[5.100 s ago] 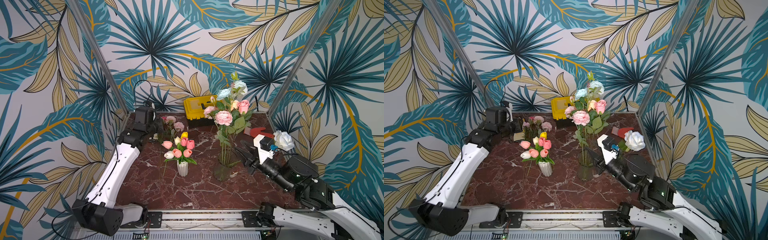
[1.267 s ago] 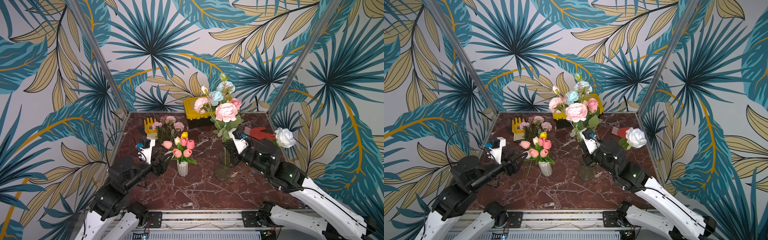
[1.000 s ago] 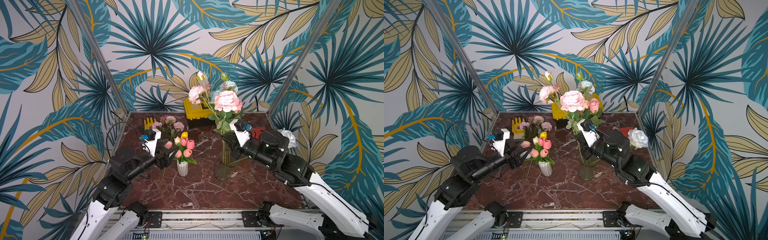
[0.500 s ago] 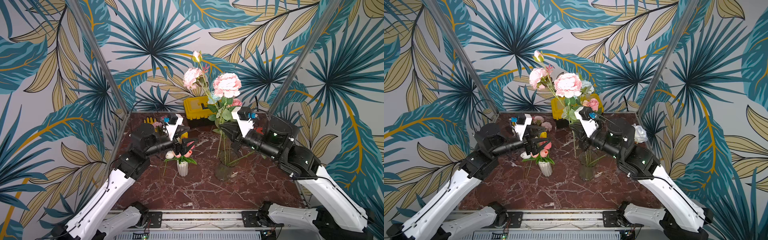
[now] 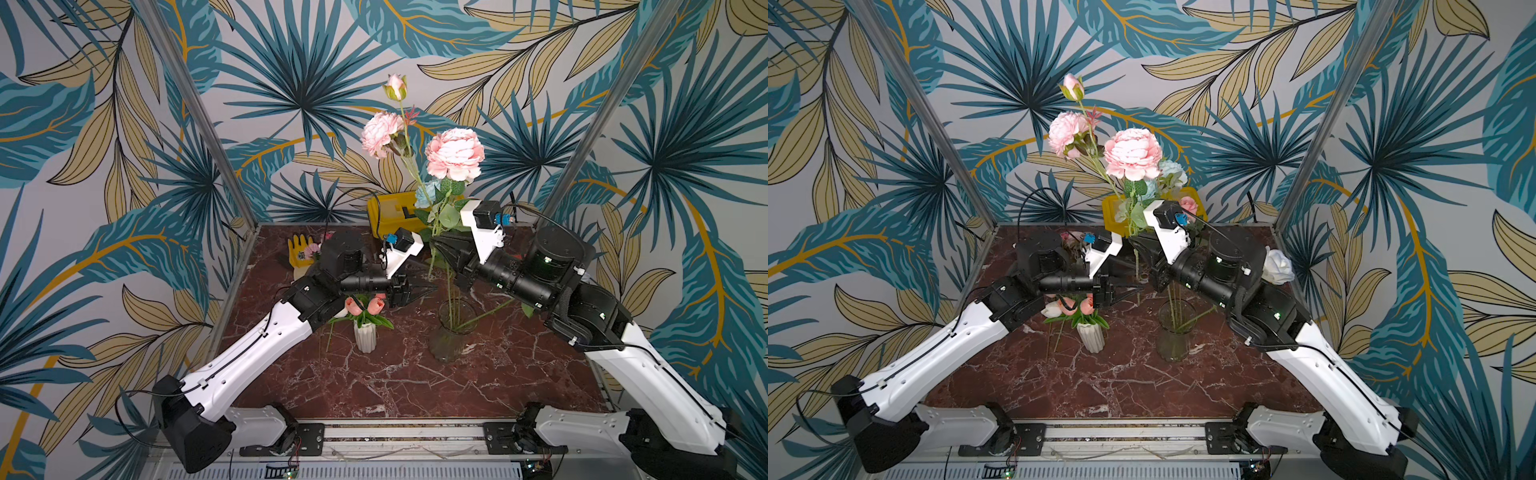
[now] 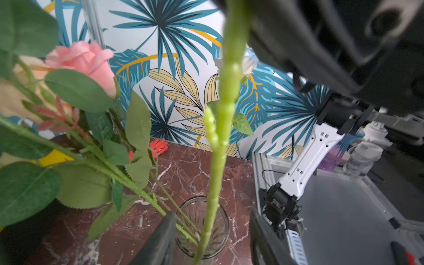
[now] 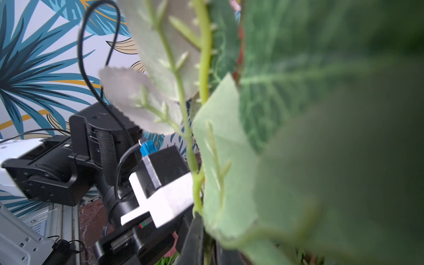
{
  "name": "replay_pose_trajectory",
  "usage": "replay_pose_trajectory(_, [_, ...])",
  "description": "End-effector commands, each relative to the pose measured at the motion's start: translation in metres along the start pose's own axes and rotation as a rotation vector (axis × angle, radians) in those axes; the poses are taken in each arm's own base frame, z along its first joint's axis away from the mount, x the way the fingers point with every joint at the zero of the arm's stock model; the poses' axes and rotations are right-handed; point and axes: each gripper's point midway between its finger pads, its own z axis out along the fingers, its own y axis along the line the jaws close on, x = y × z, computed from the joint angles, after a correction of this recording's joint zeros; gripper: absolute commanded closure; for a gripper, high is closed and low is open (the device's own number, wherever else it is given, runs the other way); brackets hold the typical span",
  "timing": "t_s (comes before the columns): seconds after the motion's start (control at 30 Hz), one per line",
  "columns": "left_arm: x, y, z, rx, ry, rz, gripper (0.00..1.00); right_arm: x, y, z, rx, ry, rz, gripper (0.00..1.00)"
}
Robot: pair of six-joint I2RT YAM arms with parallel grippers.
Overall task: Pick out pink flowers from the vase
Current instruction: Pick up the flower from the vase, then place the flower at the center of the board.
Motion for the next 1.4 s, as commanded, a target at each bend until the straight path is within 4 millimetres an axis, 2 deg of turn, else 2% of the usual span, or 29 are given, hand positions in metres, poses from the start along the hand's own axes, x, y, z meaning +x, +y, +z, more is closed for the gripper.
replay_pose_trajectory(0.0, [-0.037,-0.013,-0.004,0.035,-0.074,0.101,0.76,-0.01,0.001,0.001,-0.006,-0.053,0.026,1.0])
replay_pose_trajectory(0.13, [-0.04,-0.011,-0.003,0.029,-0.085,0.109,1.0,-0.007,0.0,0.002,-0.002,-0.05,0.028,1.0])
replay_pose_trajectory(0.3, [-0.044,-0.005,-0.001,0.005,-0.107,0.123,1.0,0.0,0.0,0.003,0.002,-0.038,0.028,0.98])
replay_pose_trajectory(0.43, [-0.05,-0.001,0.001,-0.015,-0.115,0.124,1.0,0.002,-0.003,0.003,0.019,-0.035,0.028,0.71])
replay_pose_trajectory(0.53, [-0.055,0.007,0.002,-0.05,-0.124,0.118,1.0,0.003,-0.007,0.0,0.041,-0.044,0.03,0.62])
replay_pose_trajectory(0.67, [-0.068,0.02,0.0,-0.109,-0.147,0.125,1.0,0.004,-0.008,-0.008,0.053,-0.055,0.04,0.57])
replay_pose_trajectory(0.77, [-0.083,0.043,-0.01,-0.178,-0.175,0.109,1.0,0.003,-0.008,-0.016,0.055,-0.069,0.049,0.53])
replay_pose_trajectory(1.07, [-0.127,0.119,-0.055,-0.447,-0.268,0.148,1.0,0.003,0.01,-0.038,-0.046,-0.114,0.059,0.52])
replay_pose_trajectory(1.23, [-0.122,0.17,-0.095,-0.648,-0.276,0.111,1.0,0.001,0.02,-0.045,-0.1,-0.154,0.072,0.52])
replay_pose_trajectory(1.37, [-0.1,0.21,-0.143,-0.803,-0.278,-0.009,1.0,0.009,0.026,-0.044,-0.135,-0.136,0.079,0.52])
